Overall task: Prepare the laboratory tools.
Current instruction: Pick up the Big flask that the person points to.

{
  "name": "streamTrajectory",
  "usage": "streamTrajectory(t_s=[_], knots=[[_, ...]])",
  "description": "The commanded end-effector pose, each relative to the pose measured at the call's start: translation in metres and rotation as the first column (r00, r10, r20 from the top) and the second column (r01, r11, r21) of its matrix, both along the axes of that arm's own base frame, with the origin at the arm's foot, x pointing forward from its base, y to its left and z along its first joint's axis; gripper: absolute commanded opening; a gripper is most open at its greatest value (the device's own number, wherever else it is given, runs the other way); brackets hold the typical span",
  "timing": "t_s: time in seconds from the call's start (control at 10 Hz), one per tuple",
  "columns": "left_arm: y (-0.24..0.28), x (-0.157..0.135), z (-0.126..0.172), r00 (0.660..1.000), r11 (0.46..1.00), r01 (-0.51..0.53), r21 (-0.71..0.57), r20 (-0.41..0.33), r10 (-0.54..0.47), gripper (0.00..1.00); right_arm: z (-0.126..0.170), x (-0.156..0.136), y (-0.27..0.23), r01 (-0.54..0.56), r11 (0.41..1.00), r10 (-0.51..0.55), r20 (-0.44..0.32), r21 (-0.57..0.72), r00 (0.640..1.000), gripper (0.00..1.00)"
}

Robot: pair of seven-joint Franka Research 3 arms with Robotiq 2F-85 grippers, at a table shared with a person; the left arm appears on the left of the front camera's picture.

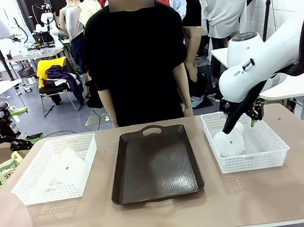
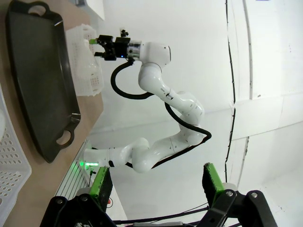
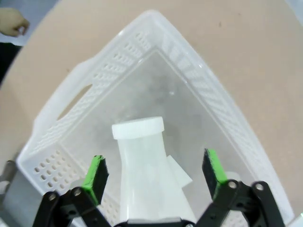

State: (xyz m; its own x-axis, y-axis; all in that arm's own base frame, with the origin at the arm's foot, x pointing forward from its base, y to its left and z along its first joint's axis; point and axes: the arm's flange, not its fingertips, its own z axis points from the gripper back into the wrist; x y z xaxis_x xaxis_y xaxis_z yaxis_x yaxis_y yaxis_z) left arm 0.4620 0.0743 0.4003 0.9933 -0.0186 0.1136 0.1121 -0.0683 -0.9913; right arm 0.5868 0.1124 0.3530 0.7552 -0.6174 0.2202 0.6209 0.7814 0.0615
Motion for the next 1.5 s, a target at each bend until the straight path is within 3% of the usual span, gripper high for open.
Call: streamTrajectory(t_s=[0.0,0.4,1.1,1.4], knots=[[0.001,-0.001,0.002,1.000,1.000,0.003,-0.005,0.008,-0.003,1.00,-0.006,0.011,0.012,0.018,0.999,-0.019,-0.032,-0.044,0.999,1.00],[0.001,-0.001,0.002,1.000,1.000,0.003,-0.005,0.008,-0.003,1.00,-0.017,0.028,0.017,0.026,0.999,-0.029,-0.068,-0.037,0.997,1.00],[0.001,-0.001,0.002,1.000,1.000,0.003,-0.005,0.008,-0.003,1.00,-0.029,0.031,0.001,0.043,0.999,-0.046,-0.118,-0.020,0.992,0.98],[0.001,-0.001,0.002,1.000,1.000,0.003,-0.005,0.008,-0.003,1.00,-0.032,0.033,-0.001,0.039,0.999,-0.042,-0.136,-0.024,0.990,0.48]])
